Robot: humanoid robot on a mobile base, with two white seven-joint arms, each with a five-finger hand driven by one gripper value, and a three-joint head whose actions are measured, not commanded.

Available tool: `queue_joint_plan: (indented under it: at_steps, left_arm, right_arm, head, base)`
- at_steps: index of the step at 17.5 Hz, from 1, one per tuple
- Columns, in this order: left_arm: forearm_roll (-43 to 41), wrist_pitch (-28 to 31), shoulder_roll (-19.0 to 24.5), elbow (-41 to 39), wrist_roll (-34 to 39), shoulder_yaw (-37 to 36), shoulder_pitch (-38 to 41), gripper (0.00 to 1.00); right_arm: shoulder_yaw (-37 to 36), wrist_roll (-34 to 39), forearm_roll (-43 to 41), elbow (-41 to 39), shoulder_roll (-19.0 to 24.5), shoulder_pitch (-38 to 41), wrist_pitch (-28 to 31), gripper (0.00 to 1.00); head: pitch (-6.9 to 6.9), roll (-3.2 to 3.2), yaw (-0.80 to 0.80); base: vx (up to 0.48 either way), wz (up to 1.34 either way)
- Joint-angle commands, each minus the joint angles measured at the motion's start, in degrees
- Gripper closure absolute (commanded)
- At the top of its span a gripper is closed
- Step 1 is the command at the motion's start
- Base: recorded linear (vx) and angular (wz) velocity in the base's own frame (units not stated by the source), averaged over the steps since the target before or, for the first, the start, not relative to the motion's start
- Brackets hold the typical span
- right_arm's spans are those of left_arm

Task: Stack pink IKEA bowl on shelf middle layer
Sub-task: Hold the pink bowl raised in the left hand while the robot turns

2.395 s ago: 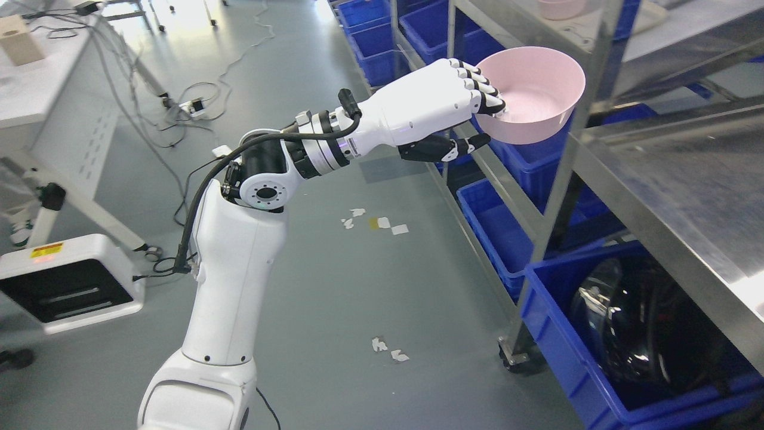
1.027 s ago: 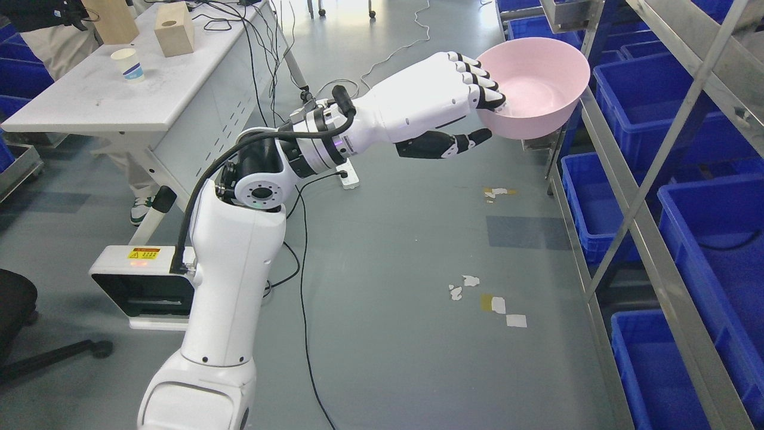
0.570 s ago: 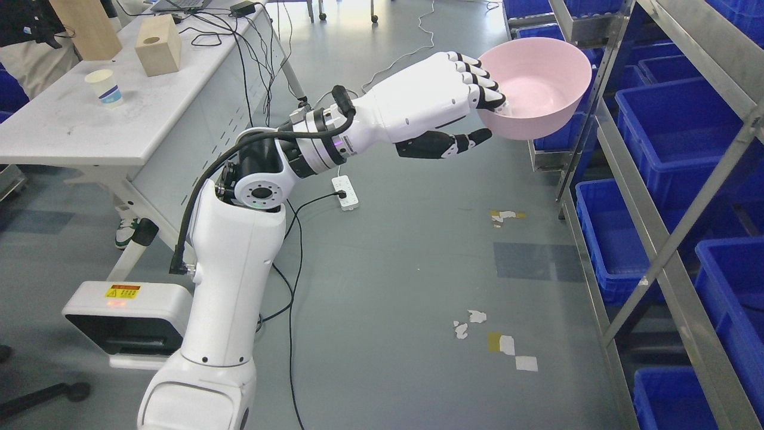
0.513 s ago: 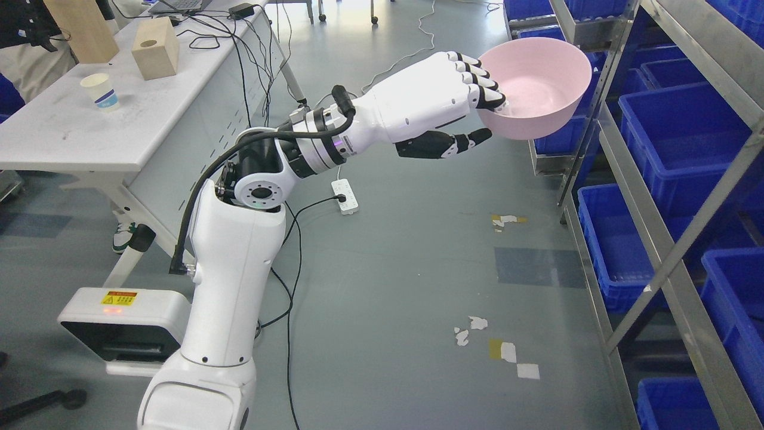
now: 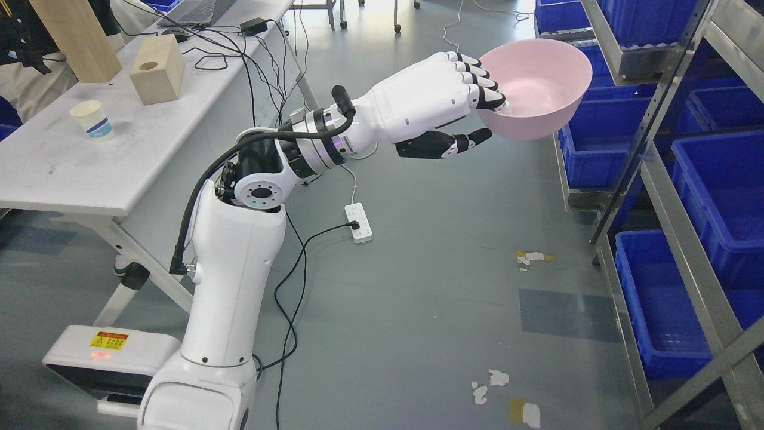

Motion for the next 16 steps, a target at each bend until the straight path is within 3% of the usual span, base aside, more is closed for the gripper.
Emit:
queue_joint_plan:
  at_steps: [1, 9, 16]
  left_arm:
    - [0.0, 0.0, 1.0, 0.07, 0.03, 0.07, 0.03, 0.93]
    - [0.09, 0.0, 1.0, 0.07, 0.03, 0.07, 0.03, 0.93]
    - [1.14, 0.0, 1.0, 0.42, 0.03, -0.28, 0.03, 0.93]
  right_arm:
    - [0.18, 0.02, -0.07, -1.0, -1.0, 0.01, 0.01, 0.0]
    - [0.26, 0.02, 0.02, -1.0, -1.0, 0.01, 0.01, 0.0]
    - [0.26, 0.02, -0.07, -1.0, -1.0, 0.01, 0.01, 0.0]
  head:
    - [0.0, 0.0, 0.0]
    - [0.0, 0.0, 0.0]
    - [0.0, 0.0, 0.0]
  base:
    - [0.33, 0.12]
    - [0.249, -0.02]
    - [0.113, -0.57]
